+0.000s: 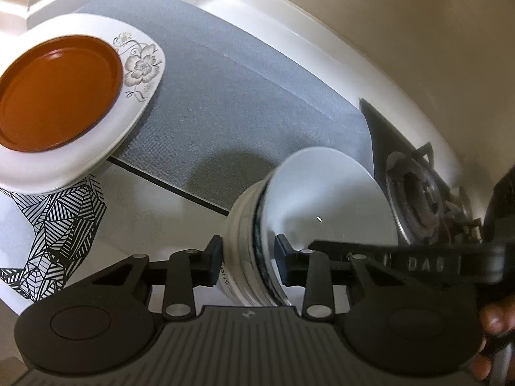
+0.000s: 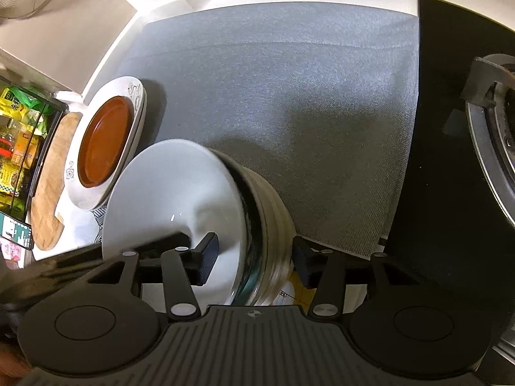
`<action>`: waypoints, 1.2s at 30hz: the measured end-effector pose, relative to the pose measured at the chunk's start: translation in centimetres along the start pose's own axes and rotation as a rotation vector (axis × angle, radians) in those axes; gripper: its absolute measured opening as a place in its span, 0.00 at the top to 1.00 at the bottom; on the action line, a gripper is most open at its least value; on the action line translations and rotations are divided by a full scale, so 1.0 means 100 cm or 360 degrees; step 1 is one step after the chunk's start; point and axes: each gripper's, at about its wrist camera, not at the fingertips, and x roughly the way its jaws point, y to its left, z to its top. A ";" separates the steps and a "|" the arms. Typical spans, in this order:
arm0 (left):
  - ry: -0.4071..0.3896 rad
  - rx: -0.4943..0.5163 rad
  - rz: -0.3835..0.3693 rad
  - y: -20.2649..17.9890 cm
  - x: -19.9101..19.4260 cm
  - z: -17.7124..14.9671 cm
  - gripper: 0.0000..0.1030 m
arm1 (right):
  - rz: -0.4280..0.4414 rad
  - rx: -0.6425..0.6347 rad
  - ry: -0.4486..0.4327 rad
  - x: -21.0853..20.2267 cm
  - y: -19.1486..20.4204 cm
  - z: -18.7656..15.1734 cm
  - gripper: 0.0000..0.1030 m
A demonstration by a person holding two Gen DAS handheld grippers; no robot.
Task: Organize plates and bowls
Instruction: 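Carry the bowl stack with both grippers over the brown plate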
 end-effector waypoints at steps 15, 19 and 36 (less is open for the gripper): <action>0.0004 0.0136 -0.0008 0.026 -0.006 0.021 0.61 | 0.0077 0.0105 -0.0015 0.008 0.016 -0.013 0.51; 0.0045 0.0210 -0.0031 0.025 -0.003 0.026 0.59 | 0.0095 0.0190 -0.0031 0.010 0.008 -0.015 0.50; 0.0143 0.0465 -0.0204 0.033 0.001 0.035 0.62 | 0.0012 0.0378 -0.0294 0.009 0.020 -0.042 0.49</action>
